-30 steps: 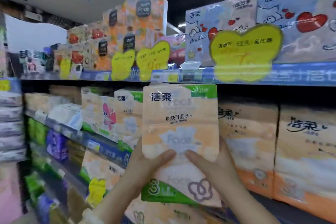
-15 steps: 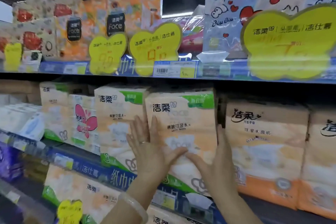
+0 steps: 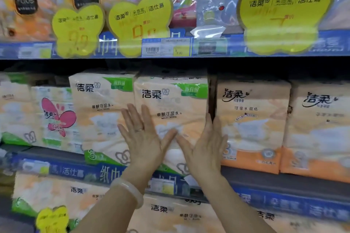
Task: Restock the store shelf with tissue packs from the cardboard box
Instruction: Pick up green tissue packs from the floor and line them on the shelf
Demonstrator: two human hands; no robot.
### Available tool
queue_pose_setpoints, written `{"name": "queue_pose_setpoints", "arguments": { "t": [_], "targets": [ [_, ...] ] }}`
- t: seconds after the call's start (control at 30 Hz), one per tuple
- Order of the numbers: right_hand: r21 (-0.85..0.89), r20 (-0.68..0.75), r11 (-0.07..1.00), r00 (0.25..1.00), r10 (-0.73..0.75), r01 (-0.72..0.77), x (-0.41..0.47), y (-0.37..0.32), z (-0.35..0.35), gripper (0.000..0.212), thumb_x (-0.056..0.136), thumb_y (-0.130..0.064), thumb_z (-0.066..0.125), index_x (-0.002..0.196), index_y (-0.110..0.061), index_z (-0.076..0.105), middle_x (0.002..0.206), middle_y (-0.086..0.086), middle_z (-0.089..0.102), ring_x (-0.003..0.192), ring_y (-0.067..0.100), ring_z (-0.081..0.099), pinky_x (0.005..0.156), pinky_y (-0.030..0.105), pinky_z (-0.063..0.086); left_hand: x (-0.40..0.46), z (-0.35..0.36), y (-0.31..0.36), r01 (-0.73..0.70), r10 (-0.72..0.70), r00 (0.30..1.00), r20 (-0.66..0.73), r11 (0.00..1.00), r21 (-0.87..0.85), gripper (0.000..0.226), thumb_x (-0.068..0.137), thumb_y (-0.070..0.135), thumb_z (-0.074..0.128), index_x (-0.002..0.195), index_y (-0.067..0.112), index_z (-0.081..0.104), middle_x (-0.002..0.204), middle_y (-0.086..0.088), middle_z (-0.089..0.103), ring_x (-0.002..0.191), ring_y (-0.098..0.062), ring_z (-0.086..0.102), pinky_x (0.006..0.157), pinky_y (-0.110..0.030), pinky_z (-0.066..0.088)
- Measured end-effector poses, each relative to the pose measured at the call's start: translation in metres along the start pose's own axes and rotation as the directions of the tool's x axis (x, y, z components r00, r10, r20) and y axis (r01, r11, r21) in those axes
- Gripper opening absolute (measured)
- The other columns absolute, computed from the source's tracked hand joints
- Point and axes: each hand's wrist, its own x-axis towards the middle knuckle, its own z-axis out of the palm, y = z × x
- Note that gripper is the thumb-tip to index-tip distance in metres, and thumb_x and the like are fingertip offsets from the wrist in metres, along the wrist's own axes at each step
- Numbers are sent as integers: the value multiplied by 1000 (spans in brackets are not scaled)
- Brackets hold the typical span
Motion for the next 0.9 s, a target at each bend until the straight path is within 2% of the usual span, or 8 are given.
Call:
{"name": "queue_pose_setpoints", "arguments": {
  "t": [0.13,0.27,0.4,0.5,0.57,0.7,0.8,0.9],
  "targets": [
    [-88,51,996,999,-9,13,-10,-2,-22,98,65,-82,14,131,-34,-40,153,3,-32,140,16,-31,114,45,-21,-11,-19,7,-26,29,998,51,998,-50,95,70,82,11,132,30,-38,141,-2,-43,131,-17,-41,113,-53,-14],
    [-151,38,984,995,-91,96,-44,12,-45,84,84,-66,28,137,-43,-33,144,-2,-38,136,11,-36,113,44,-21,-63,-14,22,-247,244,969,-34,953,-174,78,86,57,33,150,29,-2,158,-15,-8,145,-17,-22,115,-48,-5],
    [-270,10,962,999,-47,48,-91,64,-68,73,85,-59,28,146,-37,-7,154,5,-11,143,20,-13,113,46,-10,-125,4,46,-315,365,911,190,916,-249,71,85,51,39,147,27,14,158,-15,11,145,-28,4,112,-55,15],
    [-381,98,921,988,121,-75,-127,113,-116,77,93,-55,35,149,-29,-11,150,0,-24,144,20,-21,117,46,-9,-170,14,82,-253,355,849,391,923,-290,67,91,47,47,149,24,23,157,3,2,147,-25,6,116,-49,19],
    [-398,166,894,942,292,-207,-161,150,-157,77,95,-52,37,148,-27,-14,148,-4,-31,144,21,-25,118,45,-10,-202,20,118,-184,336,782,525,929,-320,65,93,40,51,149,24,23,158,6,-4,148,-22,3,117,-42,17],
    [-454,124,770,824,554,-449,-258,220,-246,77,94,-53,41,151,-23,1,159,9,-13,147,27,-12,119,44,1,-282,35,208,-104,359,626,692,918,-382,64,93,36,53,148,21,26,160,0,0,148,-23,6,115,-40,21],
    [-507,113,605,649,752,-613,-345,271,-321,85,86,-72,24,152,-21,5,160,11,-7,148,29,-5,119,41,8,-359,50,278,-68,391,469,792,910,-410,66,92,35,55,148,18,26,160,-3,3,147,-25,11,116,-40,25],
    [-530,39,421,475,879,-736,-427,310,-403,77,92,-56,40,151,-20,7,160,15,-2,148,28,3,117,35,13,-445,56,347,-91,406,299,864,913,-398,65,94,39,52,148,16,25,160,-8,6,147,-24,10,116,-37,21]
  ]
}}
